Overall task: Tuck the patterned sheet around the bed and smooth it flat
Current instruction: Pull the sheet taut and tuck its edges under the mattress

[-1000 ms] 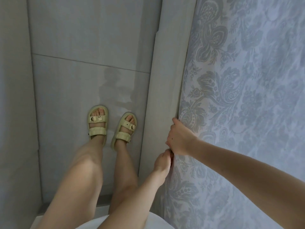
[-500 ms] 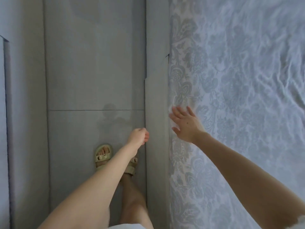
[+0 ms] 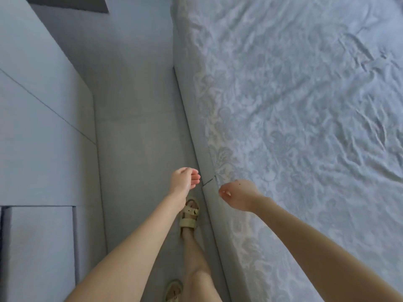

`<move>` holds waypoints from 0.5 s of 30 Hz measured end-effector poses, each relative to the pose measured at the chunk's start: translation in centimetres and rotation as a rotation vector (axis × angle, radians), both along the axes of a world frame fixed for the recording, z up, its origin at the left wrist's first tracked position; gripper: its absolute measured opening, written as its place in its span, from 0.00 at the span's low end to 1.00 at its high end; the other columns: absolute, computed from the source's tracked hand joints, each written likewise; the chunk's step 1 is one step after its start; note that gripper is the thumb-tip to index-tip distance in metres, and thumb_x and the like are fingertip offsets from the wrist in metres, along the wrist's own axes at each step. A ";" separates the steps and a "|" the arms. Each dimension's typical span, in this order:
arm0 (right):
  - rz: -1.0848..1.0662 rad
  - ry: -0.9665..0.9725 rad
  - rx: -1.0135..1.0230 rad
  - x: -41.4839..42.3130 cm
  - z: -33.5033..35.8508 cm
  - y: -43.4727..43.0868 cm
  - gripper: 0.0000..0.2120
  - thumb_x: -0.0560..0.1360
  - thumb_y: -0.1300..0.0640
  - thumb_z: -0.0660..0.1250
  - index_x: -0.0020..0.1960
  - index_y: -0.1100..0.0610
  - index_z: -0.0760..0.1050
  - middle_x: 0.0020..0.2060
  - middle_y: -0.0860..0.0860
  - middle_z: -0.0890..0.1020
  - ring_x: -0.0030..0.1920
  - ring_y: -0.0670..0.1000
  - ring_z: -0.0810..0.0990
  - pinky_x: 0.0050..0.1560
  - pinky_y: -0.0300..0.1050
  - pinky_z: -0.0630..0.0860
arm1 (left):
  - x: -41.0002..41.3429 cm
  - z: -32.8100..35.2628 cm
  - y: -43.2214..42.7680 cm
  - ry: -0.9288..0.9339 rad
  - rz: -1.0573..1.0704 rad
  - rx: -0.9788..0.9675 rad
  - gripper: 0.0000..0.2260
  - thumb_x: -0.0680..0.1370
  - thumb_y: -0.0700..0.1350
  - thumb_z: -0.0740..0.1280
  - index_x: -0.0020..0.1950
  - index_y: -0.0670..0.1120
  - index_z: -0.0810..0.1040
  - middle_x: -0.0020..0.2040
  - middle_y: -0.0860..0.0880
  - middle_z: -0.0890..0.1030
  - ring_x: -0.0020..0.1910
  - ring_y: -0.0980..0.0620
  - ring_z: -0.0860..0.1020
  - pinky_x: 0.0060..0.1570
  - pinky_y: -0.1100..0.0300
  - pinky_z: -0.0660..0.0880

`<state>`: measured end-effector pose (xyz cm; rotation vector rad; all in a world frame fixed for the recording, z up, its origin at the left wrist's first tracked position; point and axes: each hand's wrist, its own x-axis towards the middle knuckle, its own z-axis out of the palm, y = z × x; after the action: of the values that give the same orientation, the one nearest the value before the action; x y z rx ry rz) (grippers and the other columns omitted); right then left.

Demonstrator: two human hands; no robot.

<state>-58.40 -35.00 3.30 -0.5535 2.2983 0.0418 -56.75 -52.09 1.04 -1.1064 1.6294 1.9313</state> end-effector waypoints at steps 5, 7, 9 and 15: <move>-0.042 0.074 -0.084 -11.1 6.4 -2.8 0.15 0.81 0.54 0.53 0.50 0.56 0.78 0.40 0.51 0.81 0.36 0.50 0.74 0.37 0.43 0.72 | -11.6 7.0 -5.6 0.060 -0.068 -0.093 0.11 0.79 0.38 0.57 0.39 0.43 0.76 0.36 0.45 0.79 0.35 0.51 0.77 0.40 0.60 0.74; -0.065 0.088 -0.098 -15.5 8.2 -4.1 0.15 0.81 0.54 0.53 0.48 0.57 0.77 0.39 0.52 0.82 0.36 0.51 0.75 0.40 0.45 0.75 | -16.1 9.3 -8.2 0.090 -0.091 -0.116 0.11 0.79 0.38 0.57 0.39 0.43 0.76 0.36 0.45 0.80 0.35 0.50 0.77 0.41 0.60 0.74; -0.066 0.117 -0.111 -20.5 10.1 -5.7 0.15 0.80 0.54 0.53 0.44 0.57 0.75 0.35 0.50 0.78 0.36 0.51 0.74 0.37 0.43 0.72 | -21.0 11.4 -11.0 0.124 -0.076 -0.126 0.11 0.79 0.38 0.58 0.40 0.43 0.76 0.37 0.44 0.80 0.36 0.50 0.78 0.41 0.59 0.74; -0.144 0.211 -0.176 -37.7 14.8 -12.8 0.16 0.81 0.53 0.53 0.45 0.57 0.77 0.33 0.50 0.79 0.34 0.50 0.73 0.35 0.40 0.70 | -37.6 16.9 -19.6 0.243 -0.075 -0.132 0.11 0.79 0.38 0.58 0.41 0.42 0.77 0.38 0.43 0.80 0.37 0.49 0.79 0.42 0.58 0.75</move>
<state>-96.06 -47.80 18.10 -0.4905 2.5589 -0.1813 -94.40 -71.66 17.92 -0.8701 1.9223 1.9966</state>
